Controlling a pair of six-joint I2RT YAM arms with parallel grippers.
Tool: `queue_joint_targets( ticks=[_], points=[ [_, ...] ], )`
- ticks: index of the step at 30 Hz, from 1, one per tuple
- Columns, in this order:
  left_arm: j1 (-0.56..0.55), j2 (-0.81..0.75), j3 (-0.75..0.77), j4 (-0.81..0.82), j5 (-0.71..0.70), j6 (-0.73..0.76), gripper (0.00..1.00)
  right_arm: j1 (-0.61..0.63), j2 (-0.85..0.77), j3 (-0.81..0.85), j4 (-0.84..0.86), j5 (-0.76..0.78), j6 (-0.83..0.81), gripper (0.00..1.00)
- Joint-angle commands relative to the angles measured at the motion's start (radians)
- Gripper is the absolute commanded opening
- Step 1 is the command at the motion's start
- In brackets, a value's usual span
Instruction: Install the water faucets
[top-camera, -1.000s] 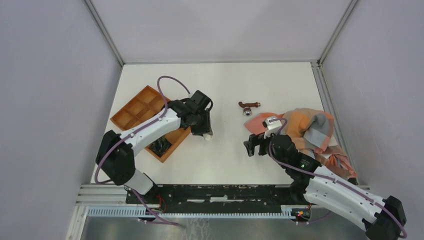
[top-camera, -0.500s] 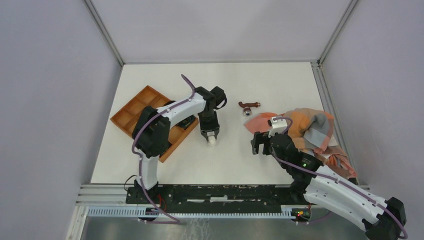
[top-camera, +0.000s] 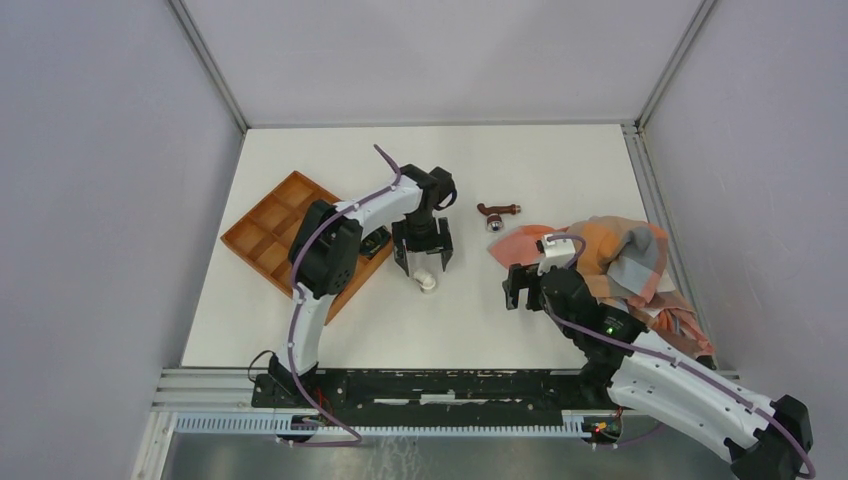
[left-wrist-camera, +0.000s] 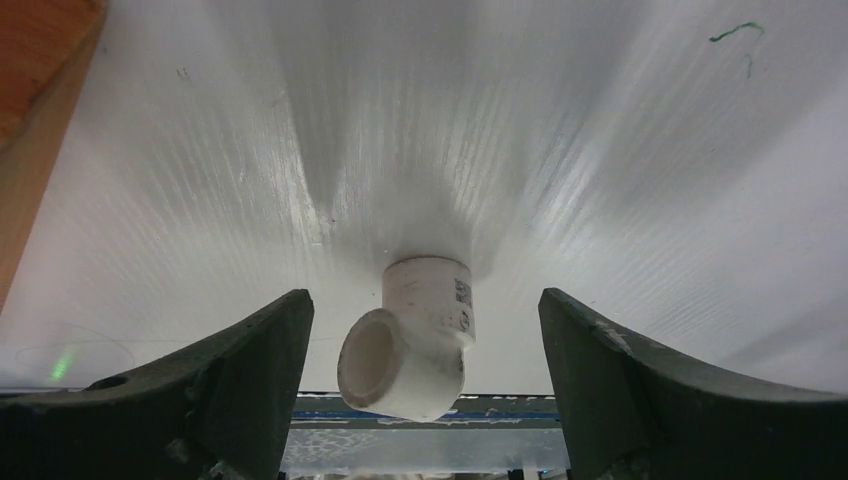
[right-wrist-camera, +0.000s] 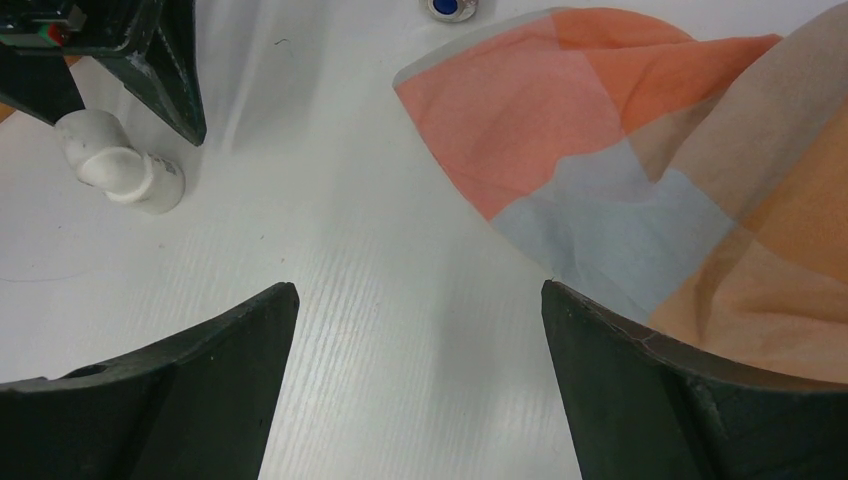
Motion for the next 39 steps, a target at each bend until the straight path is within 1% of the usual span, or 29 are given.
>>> queue_joint_targets(
  ticks=[1,3,4,6,9,12,13,14,16,18,22,26,28,31,34,37,39],
  points=[
    [0.001,-0.04,0.052,-0.009,-0.04,0.078,0.91,-0.002,0.02,0.029,0.021,0.017,-0.012,0.97],
    [-0.012,-0.086,0.037,0.007,-0.076,0.092,0.92,-0.002,0.026,0.03,0.027,0.016,-0.016,0.97],
    [-0.022,-0.111,0.027,0.01,-0.119,0.091,0.92,-0.001,0.029,0.03,0.028,0.015,-0.017,0.97],
    [-0.048,-0.168,-0.018,0.032,-0.17,0.082,0.92,-0.001,0.034,0.028,0.037,0.011,-0.021,0.98],
    [-0.098,-0.262,-0.101,0.107,-0.266,0.088,0.92,-0.001,0.044,0.024,0.049,0.0,-0.021,0.98],
    [-0.169,-0.347,-0.201,0.173,-0.426,0.167,0.92,-0.001,0.051,0.026,0.049,-0.013,-0.021,0.98],
    [-0.182,-0.38,-0.228,0.185,-0.468,0.196,0.92,-0.001,0.05,0.024,0.049,-0.018,-0.019,0.98],
    [-0.189,-0.402,-0.249,0.204,-0.478,0.24,0.91,-0.001,0.05,0.022,0.052,-0.022,-0.017,0.98],
    [-0.19,-0.443,-0.289,0.236,-0.432,0.378,0.91,-0.002,0.049,0.012,0.062,-0.032,-0.013,0.98],
    [-0.19,-0.479,-0.335,0.27,-0.378,0.482,0.9,-0.001,0.049,0.003,0.072,-0.042,-0.008,0.98],
    [-0.189,-0.562,-0.442,0.384,-0.291,0.61,0.9,-0.001,0.059,0.0,0.077,-0.056,0.0,0.98],
    [-0.198,-0.611,-0.486,0.461,-0.282,0.716,0.88,-0.002,0.068,-0.003,0.09,-0.068,0.001,0.98],
    [-0.197,-0.63,-0.505,0.508,-0.242,0.783,0.88,-0.001,0.078,-0.002,0.097,-0.076,0.0,0.98],
    [-0.196,-0.608,-0.476,0.517,-0.178,0.849,0.88,-0.001,0.092,0.002,0.102,-0.086,-0.001,0.98],
    [-0.196,-0.536,-0.433,0.496,-0.123,0.887,0.88,-0.002,0.099,0.0,0.11,-0.092,0.001,0.98],
    [-0.195,-0.467,-0.401,0.494,-0.143,0.891,0.87,-0.002,0.1,-0.002,0.114,-0.099,0.003,0.98],
    [-0.195,-0.43,-0.375,0.486,-0.113,0.89,0.87,-0.001,0.101,-0.005,0.114,-0.1,0.005,0.98]
  ],
)
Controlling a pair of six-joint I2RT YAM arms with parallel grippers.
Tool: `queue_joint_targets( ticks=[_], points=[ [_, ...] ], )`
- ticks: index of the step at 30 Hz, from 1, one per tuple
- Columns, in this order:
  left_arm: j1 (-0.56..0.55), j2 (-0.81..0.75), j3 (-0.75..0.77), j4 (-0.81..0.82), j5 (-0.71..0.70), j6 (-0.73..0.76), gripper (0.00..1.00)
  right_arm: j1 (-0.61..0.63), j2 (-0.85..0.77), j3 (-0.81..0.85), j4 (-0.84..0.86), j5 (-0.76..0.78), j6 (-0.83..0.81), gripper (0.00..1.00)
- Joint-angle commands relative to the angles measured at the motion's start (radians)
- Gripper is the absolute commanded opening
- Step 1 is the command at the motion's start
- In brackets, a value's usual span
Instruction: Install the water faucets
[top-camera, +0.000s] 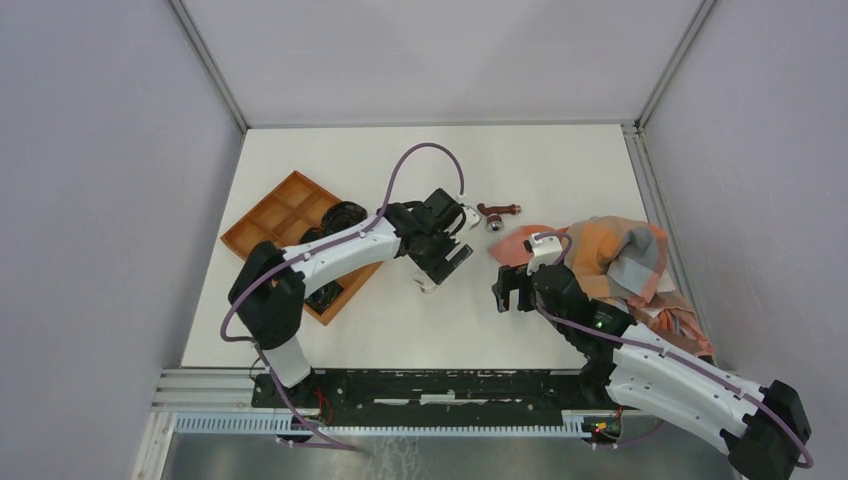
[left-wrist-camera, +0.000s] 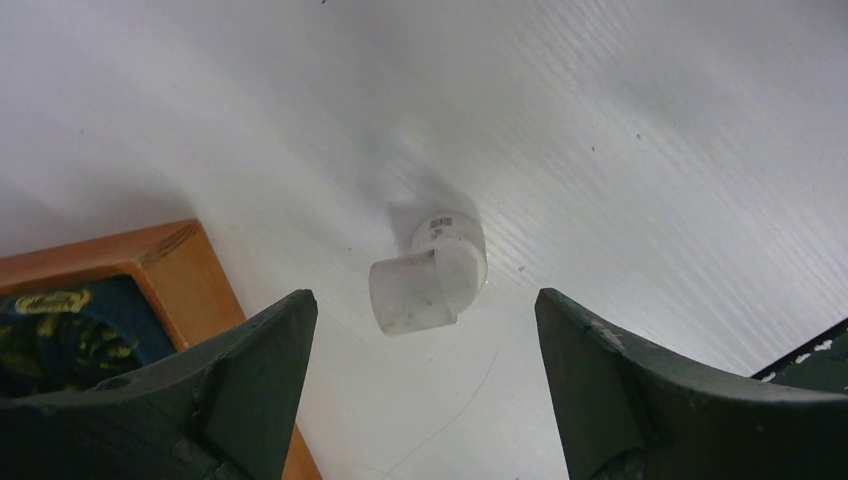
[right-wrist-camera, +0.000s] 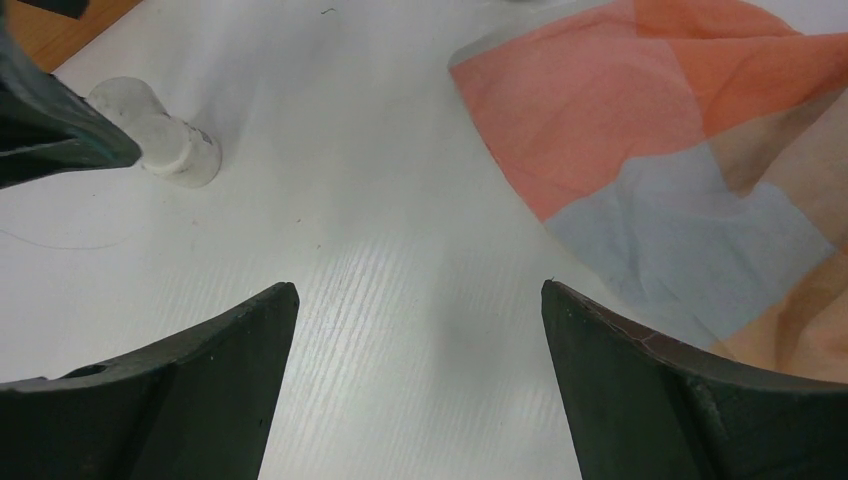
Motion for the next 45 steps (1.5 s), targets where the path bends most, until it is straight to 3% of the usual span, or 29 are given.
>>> queue_joint_targets(
  ticks=[1,8,26,32,39,45],
  points=[
    [-0.002,0.086,0.072,0.019,0.08,0.077,0.87,-0.002,0.0,-0.004,0.039,-0.01,0.011,0.98],
    [-0.001,0.15,0.07,-0.042,0.022,0.016,0.86,-0.001,-0.01,-0.013,0.036,-0.011,0.013,0.98],
    [-0.018,0.017,-0.051,-0.065,0.201,-0.29,0.81,-0.001,0.003,-0.02,0.058,-0.024,0.009,0.98],
    [-0.063,-0.025,-0.045,-0.132,0.138,-0.369,0.94,-0.001,0.001,-0.022,0.058,-0.026,0.013,0.98],
    [-0.072,-0.019,-0.006,-0.117,-0.089,-0.234,0.97,-0.001,0.003,-0.02,0.068,-0.042,0.017,0.98],
    [-0.077,0.01,0.01,-0.079,-0.076,-0.083,0.97,-0.001,-0.012,-0.02,0.055,-0.037,0.021,0.98]
  ],
)
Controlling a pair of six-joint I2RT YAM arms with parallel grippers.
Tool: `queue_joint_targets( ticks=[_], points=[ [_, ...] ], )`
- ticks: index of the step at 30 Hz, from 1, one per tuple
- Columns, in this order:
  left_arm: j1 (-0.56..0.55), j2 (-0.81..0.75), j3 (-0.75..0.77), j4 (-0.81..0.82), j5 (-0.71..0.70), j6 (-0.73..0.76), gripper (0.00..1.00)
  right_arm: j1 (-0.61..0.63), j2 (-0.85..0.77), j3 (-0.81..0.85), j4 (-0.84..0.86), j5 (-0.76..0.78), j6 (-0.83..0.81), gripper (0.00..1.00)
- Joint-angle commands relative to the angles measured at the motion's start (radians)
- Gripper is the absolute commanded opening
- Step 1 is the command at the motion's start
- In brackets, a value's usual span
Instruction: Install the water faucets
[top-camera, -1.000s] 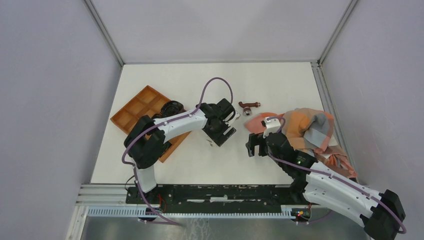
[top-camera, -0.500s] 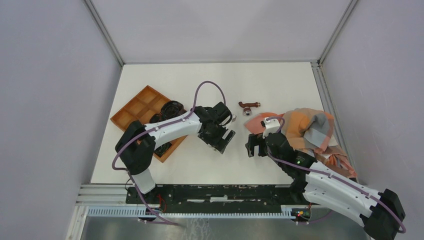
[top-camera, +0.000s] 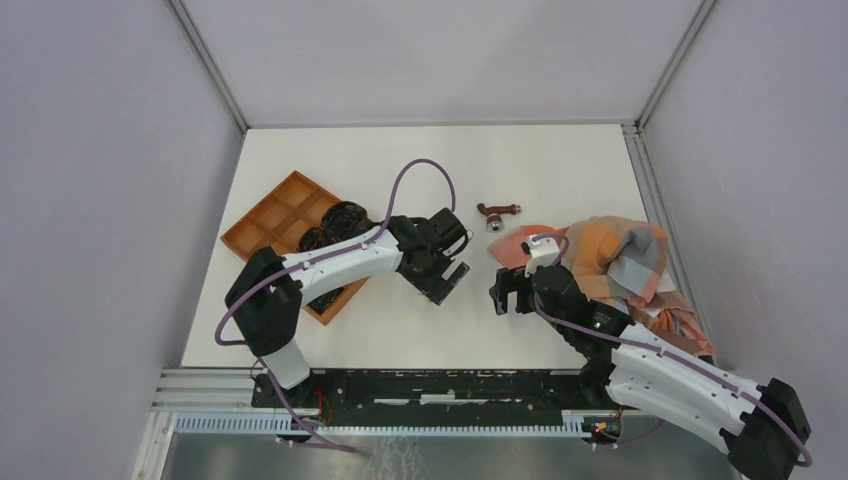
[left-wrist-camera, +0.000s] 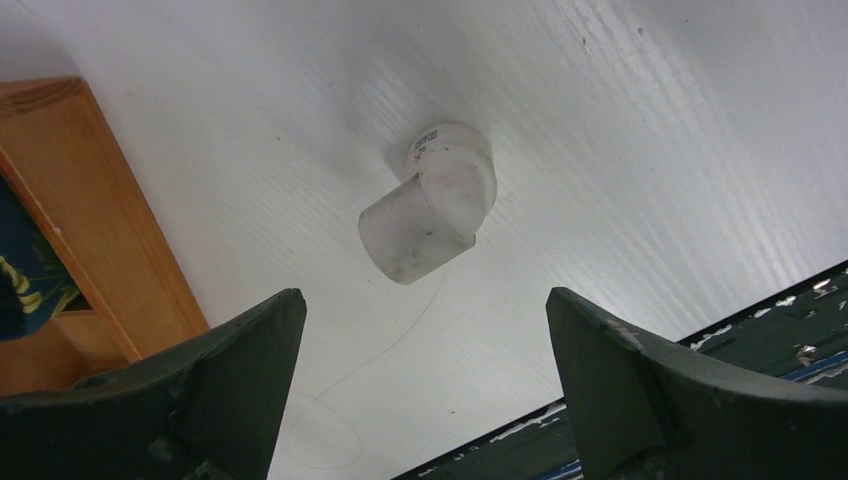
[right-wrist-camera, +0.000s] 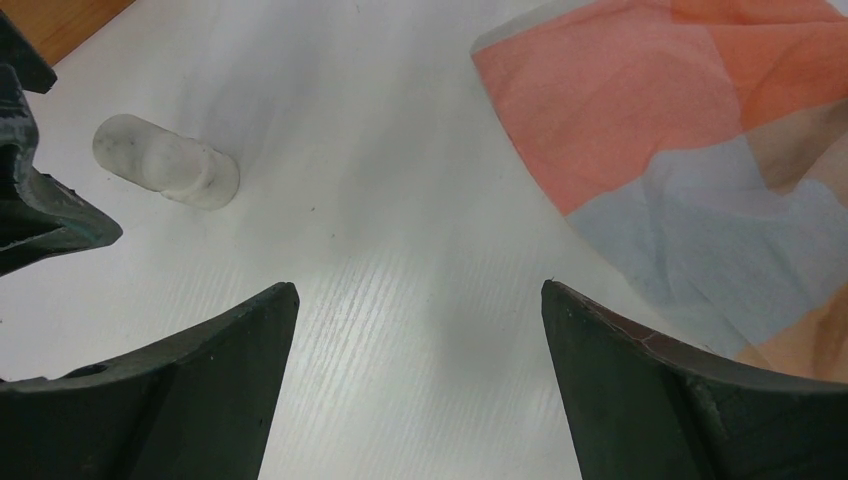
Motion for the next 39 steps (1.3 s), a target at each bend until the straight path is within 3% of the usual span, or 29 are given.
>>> queue_joint_targets(
  ticks=[1,10,14,24,39],
  points=[
    [-0.006,0.013,0.061,0.045,-0.037,0.156,0.97,-0.001,-0.025,-0.006,0.032,0.005,0.017,0.98],
    [-0.006,0.126,0.097,0.038,0.06,0.217,0.96,-0.001,-0.026,-0.001,0.032,-0.001,0.019,0.98],
    [-0.006,0.141,0.094,-0.004,0.115,0.188,0.87,-0.001,-0.02,0.008,0.028,-0.001,0.01,0.98],
    [-0.01,0.042,0.012,0.046,0.28,-0.031,0.79,-0.001,-0.009,0.003,0.044,-0.014,0.014,0.98],
    [-0.012,0.164,0.082,0.047,0.108,-0.099,0.78,-0.001,-0.051,-0.017,0.019,-0.01,0.026,0.98]
  ],
)
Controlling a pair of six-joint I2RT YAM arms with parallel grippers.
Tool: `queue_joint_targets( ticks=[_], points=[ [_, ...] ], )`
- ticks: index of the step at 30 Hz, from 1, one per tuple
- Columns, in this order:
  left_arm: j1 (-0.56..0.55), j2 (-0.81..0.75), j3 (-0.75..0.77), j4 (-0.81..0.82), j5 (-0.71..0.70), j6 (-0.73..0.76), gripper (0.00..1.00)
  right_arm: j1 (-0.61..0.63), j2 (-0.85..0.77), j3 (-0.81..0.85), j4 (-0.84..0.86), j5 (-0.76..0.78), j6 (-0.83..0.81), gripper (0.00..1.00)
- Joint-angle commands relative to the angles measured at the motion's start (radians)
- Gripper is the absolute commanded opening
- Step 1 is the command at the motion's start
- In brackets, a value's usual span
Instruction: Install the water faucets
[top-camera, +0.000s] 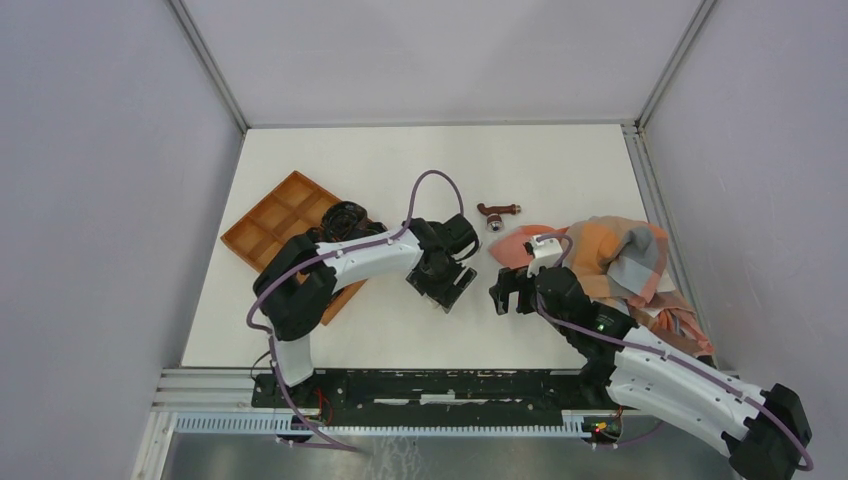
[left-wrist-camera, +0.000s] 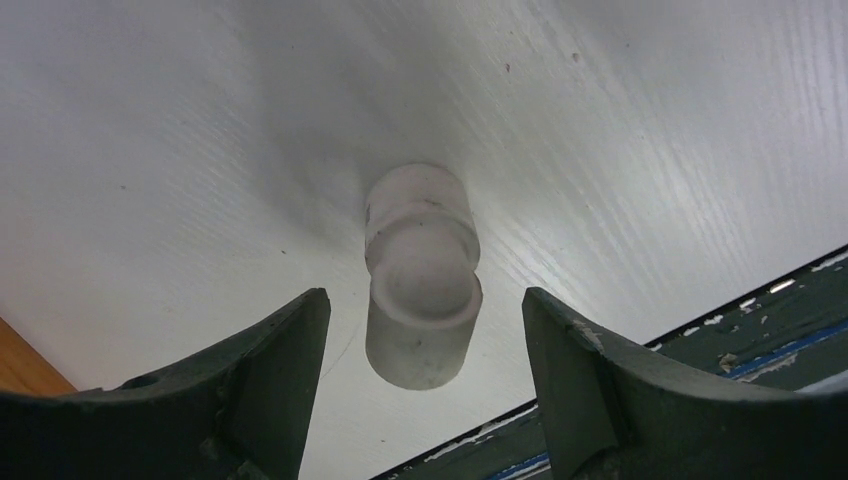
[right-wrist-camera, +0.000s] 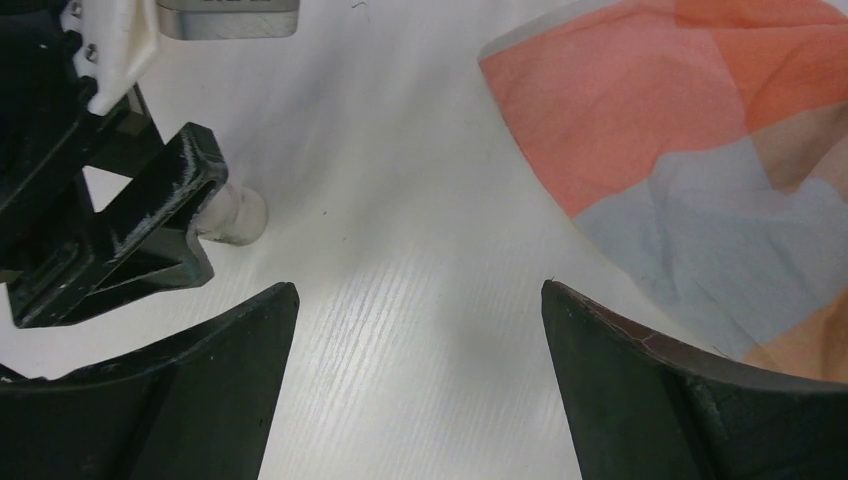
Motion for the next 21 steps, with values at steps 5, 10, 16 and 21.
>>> queue_joint_targets(
  ticks=[5,10,16,21],
  points=[
    [-0.004,0.045,0.06,0.026,-0.038,-0.036,0.72,-0.001,-0.025,-0.017,0.019,0.002,0.019,0.98],
    [-0.003,0.066,0.063,0.028,-0.035,-0.049,0.6,-0.002,-0.02,-0.015,0.024,0.001,0.019,0.98],
    [-0.003,0.088,0.065,0.025,-0.039,-0.063,0.47,-0.001,-0.018,-0.014,0.024,0.002,0.017,0.98],
    [-0.003,0.092,0.1,-0.014,-0.113,-0.091,0.19,-0.001,-0.011,-0.016,0.025,0.003,0.014,0.98]
  ],
)
